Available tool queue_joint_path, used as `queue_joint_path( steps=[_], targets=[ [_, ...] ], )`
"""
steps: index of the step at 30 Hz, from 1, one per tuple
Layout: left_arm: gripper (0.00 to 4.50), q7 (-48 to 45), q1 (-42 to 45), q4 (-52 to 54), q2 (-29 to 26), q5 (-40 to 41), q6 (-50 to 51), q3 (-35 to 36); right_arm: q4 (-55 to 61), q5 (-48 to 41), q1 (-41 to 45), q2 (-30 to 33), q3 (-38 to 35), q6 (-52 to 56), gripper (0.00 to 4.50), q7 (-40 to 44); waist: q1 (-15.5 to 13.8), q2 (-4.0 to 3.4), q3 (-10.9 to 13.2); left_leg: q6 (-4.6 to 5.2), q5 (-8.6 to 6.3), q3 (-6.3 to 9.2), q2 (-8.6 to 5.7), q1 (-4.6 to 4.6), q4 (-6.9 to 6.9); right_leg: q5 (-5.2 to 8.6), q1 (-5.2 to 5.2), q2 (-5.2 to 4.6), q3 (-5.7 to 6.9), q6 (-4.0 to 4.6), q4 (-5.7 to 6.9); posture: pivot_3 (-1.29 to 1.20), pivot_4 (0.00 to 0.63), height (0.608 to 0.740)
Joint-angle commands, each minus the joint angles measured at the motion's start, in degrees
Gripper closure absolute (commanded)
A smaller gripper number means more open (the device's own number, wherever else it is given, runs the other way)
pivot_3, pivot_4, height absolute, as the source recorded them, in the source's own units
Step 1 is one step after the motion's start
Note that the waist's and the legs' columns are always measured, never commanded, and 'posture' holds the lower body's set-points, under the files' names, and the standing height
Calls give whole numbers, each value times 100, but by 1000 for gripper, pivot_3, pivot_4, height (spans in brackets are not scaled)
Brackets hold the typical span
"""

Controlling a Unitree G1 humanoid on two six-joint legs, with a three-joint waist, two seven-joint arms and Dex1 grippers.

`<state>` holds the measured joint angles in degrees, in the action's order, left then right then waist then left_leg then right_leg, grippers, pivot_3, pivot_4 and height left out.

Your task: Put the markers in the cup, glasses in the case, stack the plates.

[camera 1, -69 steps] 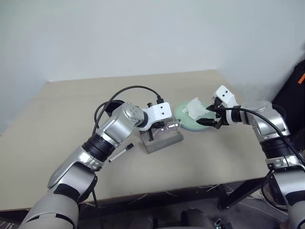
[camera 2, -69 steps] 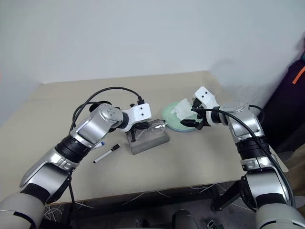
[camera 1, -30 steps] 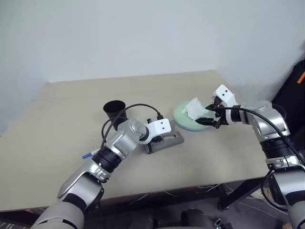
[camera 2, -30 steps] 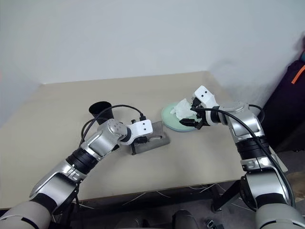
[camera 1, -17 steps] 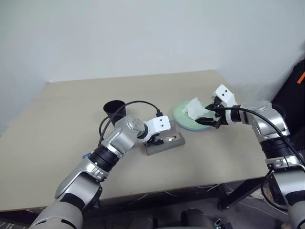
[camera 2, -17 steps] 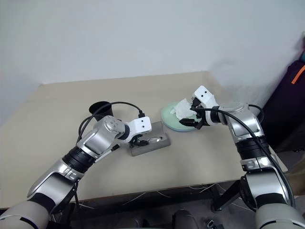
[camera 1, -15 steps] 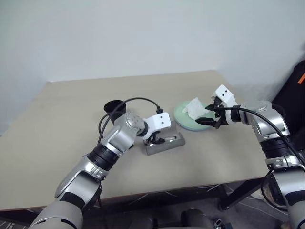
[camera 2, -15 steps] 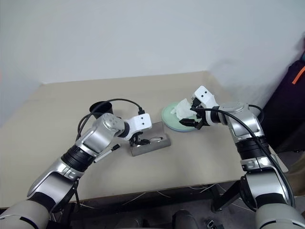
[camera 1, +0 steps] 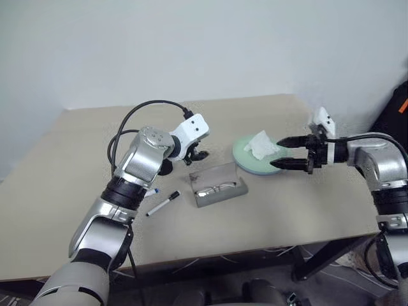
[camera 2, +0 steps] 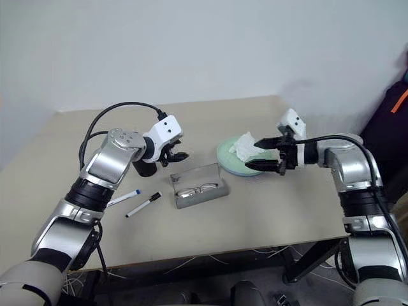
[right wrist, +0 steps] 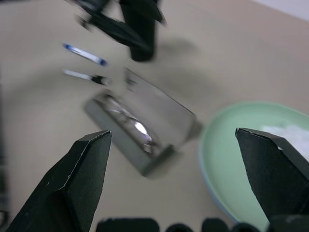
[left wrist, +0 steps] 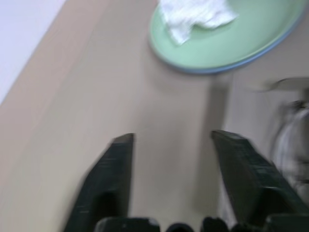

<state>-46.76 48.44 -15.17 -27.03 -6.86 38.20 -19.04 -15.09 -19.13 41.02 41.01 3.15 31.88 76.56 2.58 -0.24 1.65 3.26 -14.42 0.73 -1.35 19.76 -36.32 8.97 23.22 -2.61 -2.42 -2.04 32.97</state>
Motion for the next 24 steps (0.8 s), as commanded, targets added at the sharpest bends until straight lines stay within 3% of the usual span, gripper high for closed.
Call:
queue_joint_path(
  steps=[1,5,14,24],
  targets=[
    [3203,426,106,-323,101,-313,-533,-103,423,-496,-30,176,-361,-51,29,388,-3,2,0,0,0,0,0,-1,1,0,0,0,0,0,0,0,0,732],
    [4476,598,-107,-478,246,-586,-879,-415,758,-846,-186,234,-534,100,29,516,-10,2,0,-1,0,0,0,-1,3,0,0,0,0,-1,0,0,0,732],
    [4476,771,-372,-602,232,-1154,-1442,-876,1226,-1239,-368,303,-691,319,29,484,-15,3,0,-1,-1,-1,2,0,-2,0,2,-1,1,0,3,0,0,732],
    [4476,402,-551,-367,160,-1199,-1475,-865,1275,-1366,-542,591,-662,470,29,509,-75,4,0,-1,-1,-4,1,2,-2,0,5,-5,2,0,1,0,0,732]
  ],
)
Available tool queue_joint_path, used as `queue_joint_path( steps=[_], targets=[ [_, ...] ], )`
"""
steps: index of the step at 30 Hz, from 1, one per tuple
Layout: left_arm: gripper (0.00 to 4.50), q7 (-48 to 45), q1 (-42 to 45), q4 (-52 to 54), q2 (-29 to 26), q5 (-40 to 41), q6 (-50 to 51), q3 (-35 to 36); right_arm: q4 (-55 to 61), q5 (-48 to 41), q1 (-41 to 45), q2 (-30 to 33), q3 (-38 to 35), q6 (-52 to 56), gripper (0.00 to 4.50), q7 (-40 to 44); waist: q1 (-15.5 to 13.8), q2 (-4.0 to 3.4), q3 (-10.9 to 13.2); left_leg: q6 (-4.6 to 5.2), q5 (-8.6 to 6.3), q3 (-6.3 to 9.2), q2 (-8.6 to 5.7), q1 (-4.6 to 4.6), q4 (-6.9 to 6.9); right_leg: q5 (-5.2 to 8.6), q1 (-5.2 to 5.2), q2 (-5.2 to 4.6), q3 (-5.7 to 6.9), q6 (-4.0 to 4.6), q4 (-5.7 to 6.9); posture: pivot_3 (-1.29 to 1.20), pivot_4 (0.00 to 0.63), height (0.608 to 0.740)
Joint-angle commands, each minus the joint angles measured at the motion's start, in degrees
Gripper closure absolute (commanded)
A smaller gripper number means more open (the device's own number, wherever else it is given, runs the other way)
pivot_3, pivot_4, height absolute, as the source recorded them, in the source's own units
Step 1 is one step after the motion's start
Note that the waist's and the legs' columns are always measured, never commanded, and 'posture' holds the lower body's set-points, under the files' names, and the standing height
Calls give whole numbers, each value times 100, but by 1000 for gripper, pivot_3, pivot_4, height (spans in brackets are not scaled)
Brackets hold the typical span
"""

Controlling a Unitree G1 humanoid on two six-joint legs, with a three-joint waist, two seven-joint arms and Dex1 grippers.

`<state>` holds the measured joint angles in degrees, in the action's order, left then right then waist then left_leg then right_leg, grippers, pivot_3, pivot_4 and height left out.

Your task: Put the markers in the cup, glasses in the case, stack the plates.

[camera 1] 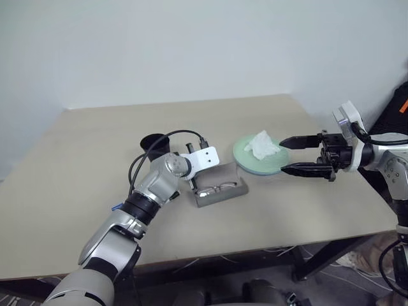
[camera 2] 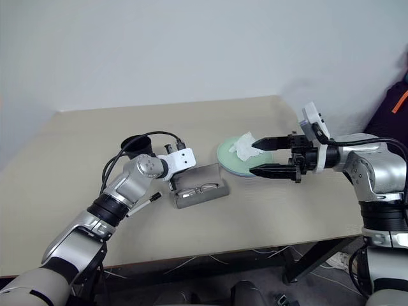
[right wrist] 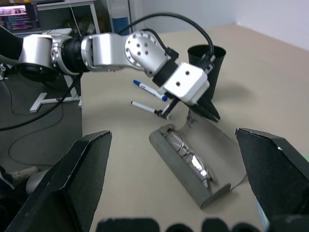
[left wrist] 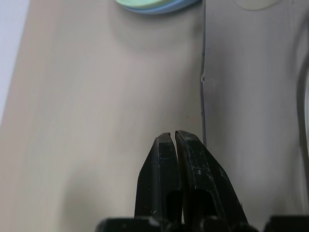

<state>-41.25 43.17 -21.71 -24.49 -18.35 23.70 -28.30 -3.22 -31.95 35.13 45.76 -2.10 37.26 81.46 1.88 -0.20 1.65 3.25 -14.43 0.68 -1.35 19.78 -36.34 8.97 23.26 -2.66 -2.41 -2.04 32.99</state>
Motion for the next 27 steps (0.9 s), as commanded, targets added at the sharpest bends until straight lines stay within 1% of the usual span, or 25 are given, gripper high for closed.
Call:
queue_joint_path(
  steps=[1,5,9,20,23,26,27],
  targets=[
    [4476,-244,-75,395,-117,-23,16,57,66,-41,19,148,-114,-86,29,16,-8,0,0,0,0,1,0,0,0,0,0,0,0,0,0,0,0,732],
    [4476,-667,-323,957,-262,42,137,2,-24,82,-99,246,-31,-165,29,32,-55,0,-1,0,0,0,1,-1,1,0,-1,0,1,0,0,0,0,732],
    [4476,-878,-595,1451,-351,29,241,-24,-39,81,-189,348,-18,-202,29,102,-72,-3,-2,0,0,-2,2,-2,1,1,-1,0,0,2,0,0,0,732],
    [4476,-1044,-1202,2296,-425,-76,586,-89,-243,211,-169,361,62,-356,29,94,-73,-1,-2,0,0,-2,11,-4,-12,8,-9,-2,3,13,0,0,0,732],
    [4476,-1009,-1222,2461,-385,58,765,149,-287,240,-144,347,81,-373,29,87,-75,-1,-2,0,0,-1,11,-4,-11,8,-8,-2,3,13,0,0,0,732],
    [4476,-982,-1175,2638,-322,449,839,635,-324,283,-134,323,99,-401,29,73,-76,0,-1,0,0,0,12,-3,-11,8,-7,-2,4,13,0,0,0,732],
    [4476,-1048,-1148,2737,-332,613,1058,809,-344,300,-126,317,110,-412,29,67,-76,0,0,1,0,0,13,-2,-12,8,-6,-2,4,13,0,0,0,732]
  ],
)
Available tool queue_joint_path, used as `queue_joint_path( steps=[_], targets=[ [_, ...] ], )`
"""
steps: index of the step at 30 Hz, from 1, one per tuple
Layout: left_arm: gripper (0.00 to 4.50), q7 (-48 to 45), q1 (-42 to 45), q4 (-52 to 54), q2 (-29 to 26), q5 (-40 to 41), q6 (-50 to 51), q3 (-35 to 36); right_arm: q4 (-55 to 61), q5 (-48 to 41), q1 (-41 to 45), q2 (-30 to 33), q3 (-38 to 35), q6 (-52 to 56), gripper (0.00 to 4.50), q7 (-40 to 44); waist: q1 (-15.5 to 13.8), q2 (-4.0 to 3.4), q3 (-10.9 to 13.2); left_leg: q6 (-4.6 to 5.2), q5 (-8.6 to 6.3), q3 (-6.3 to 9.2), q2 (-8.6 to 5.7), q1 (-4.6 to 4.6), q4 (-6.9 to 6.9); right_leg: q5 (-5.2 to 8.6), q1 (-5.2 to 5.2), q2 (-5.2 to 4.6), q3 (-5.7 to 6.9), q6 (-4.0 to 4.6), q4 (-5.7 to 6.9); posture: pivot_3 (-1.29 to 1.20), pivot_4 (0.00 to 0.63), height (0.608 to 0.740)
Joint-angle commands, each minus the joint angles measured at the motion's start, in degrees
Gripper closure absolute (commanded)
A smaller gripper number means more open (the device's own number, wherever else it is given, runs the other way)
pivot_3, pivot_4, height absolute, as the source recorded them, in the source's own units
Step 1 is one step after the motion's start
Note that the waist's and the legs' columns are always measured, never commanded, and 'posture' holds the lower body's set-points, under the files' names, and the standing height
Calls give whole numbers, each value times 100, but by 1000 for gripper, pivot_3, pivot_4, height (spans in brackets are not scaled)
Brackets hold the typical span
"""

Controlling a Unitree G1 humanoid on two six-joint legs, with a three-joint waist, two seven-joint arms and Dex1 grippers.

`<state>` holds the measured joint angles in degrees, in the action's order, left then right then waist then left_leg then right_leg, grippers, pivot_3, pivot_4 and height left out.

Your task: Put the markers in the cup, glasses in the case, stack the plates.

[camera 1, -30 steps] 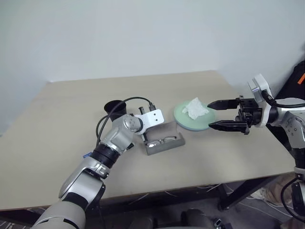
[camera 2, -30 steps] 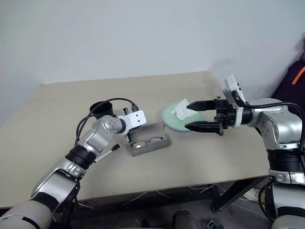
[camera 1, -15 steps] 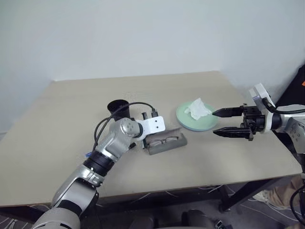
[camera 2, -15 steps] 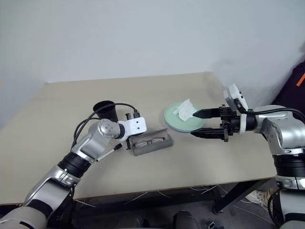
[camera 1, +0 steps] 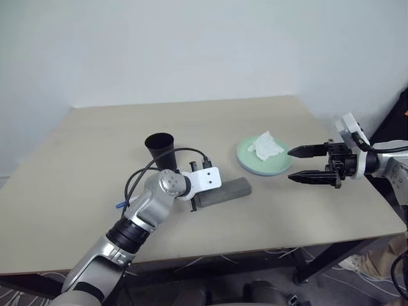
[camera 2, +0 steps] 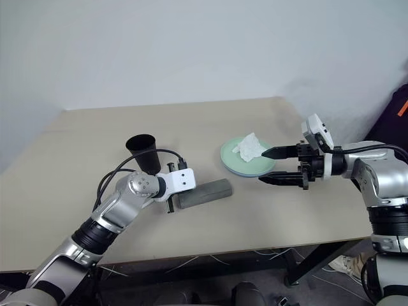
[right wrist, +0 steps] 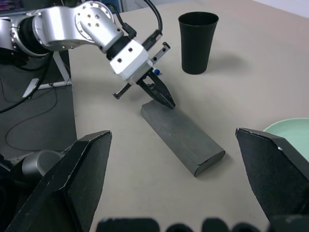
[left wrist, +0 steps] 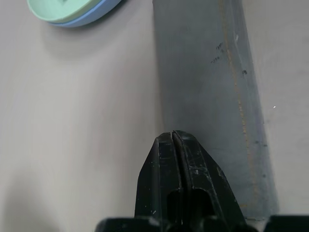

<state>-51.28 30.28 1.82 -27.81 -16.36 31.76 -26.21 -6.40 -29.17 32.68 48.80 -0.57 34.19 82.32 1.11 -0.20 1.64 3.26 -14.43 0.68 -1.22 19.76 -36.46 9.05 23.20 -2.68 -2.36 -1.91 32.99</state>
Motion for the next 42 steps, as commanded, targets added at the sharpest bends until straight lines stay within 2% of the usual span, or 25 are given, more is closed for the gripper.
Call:
queue_joint_path(
  steps=[1,5,9,12,16,24,28,38,42],
  targets=[
    [4476,-119,163,483,-45,588,499,780,-54,44,130,6,-26,-120,29,-27,2,1,1,0,0,0,2,1,-1,0,1,0,1,0,0,0,0,732],
    [4476,-433,215,716,-425,1010,1230,1140,-139,90,183,-27,40,-168,29,-47,20,0,0,0,0,-3,0,-2,-1,0,2,1,1,0,1,0,0,732],
    [4476,-783,291,441,-1089,1181,1339,1155,-230,157,272,-99,127,-203,29,-54,18,1,1,0,0,-4,2,-5,1,0,3,9,4,1,3,0,0,732],
    [4476,-996,394,220,-1382,1334,1349,1104,-264,185,308,-130,176,-222,29,-51,8,1,1,0,0,-2,3,-5,0,1,4,11,7,2,3,0,0,732],
    [4476,-1347,537,-19,-1568,1611,1576,1027,-266,197,342,-160,205,-219,29,-33,1,2,1,0,0,1,5,1,-3,1,4,2,5,1,1,0,0,732],
    [4476,-1431,788,-619,-1638,1501,1145,759,-127,181,252,-190,197,-172,29,-93,4,2,1,0,0,1,1,9,-1,1,10,-1,7,1,0,0,0,732],
    [3582,-1575,886,-735,-1604,1603,1164,717,-51,162,173,-160,167,-133,29,-122,6,2,1,0,0,0,1,9,-2,1,10,-1,7,1,0,0,0,732],
    [52,-1661,973,-992,-1519,1465,1071,444,165,118,17,-152,129,-40,29,-210,4,2,1,0,0,0,-1,9,-4,1,9,0,7,0,1,0,0,732],
    [19,-1656,1015,-1090,-1495,1392,1069,281,212,110,-21,-158,123,-23,29,-255,5,2,1,0,0,-1,-3,10,-4,1,10,0,6,0,1,0,0,732]
  ],
)
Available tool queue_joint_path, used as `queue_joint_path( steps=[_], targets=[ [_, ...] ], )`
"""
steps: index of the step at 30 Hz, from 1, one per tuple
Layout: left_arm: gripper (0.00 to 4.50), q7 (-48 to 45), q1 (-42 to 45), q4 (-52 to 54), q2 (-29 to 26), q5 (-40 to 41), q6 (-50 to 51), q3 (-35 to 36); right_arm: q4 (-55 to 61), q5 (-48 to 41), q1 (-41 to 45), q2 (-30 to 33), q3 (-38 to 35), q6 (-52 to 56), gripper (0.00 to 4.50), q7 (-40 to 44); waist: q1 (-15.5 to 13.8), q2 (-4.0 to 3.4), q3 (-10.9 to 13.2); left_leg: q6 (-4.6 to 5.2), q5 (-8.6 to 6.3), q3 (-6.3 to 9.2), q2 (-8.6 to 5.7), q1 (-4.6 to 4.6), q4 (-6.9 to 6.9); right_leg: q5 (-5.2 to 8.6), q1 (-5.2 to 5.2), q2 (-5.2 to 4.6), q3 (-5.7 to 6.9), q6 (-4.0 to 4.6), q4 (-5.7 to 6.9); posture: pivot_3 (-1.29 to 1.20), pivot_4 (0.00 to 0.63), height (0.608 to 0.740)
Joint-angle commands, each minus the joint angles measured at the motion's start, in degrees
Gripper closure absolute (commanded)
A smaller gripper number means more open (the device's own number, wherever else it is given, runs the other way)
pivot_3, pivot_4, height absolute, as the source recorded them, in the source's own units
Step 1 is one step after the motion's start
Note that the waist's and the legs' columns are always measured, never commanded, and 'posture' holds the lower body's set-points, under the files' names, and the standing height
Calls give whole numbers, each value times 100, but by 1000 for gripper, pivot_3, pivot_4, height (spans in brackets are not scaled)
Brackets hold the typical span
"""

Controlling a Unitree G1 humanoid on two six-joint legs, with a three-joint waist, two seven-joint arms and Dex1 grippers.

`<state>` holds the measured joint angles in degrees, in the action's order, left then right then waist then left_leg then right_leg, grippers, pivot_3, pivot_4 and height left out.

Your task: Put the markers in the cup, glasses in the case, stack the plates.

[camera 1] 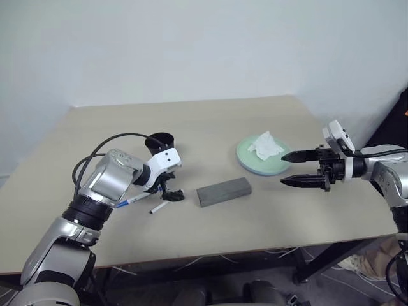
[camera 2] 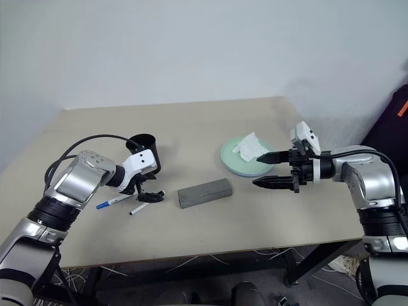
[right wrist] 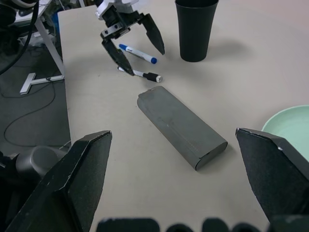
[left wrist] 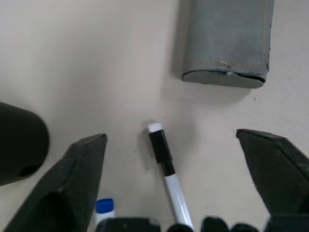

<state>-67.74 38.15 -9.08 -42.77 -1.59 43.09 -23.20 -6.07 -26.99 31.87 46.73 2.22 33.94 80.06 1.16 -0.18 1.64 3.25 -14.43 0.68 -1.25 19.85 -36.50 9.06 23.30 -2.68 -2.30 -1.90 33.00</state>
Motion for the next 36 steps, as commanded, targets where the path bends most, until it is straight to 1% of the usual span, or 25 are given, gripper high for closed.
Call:
queue_joint_path(
  steps=[1,12,19,27,36],
  targets=[
    [19,20,256,-65,17,-134,-83,-78,189,-110,53,43,-158,8,29,-44,0,0,0,0,0,0,0,0,0,0,0,0,0,0,0,0,0,732],
    [19,31,650,-703,387,-413,-72,-560,262,-125,-23,-1,-144,30,29,-168,-3,1,0,0,0,0,-4,4,-5,0,0,1,0,0,0,0,0,732],
    [19,20,925,-1294,650,-623,-96,-811,350,-135,-88,-34,-144,59,29,-248,-3,1,0,0,0,2,-4,8,-6,0,3,5,0,-1,0,0,0,732],
    [19,-55,1047,-1751,813,-781,-142,-885,417,-148,-139,-39,-163,98,29,-313,-3,1,0,0,0,2,-3,9,-8,0,3,6,0,-1,-1,0,0,732],
    [19,-137,942,-1890,841,-828,-125,-919,428,-172,-128,-39,-150,110,29,-356,-1,1,0,0,0,2,-3,7,-7,0,1,6,-1,-1,0,0,0,732]
  ],
)
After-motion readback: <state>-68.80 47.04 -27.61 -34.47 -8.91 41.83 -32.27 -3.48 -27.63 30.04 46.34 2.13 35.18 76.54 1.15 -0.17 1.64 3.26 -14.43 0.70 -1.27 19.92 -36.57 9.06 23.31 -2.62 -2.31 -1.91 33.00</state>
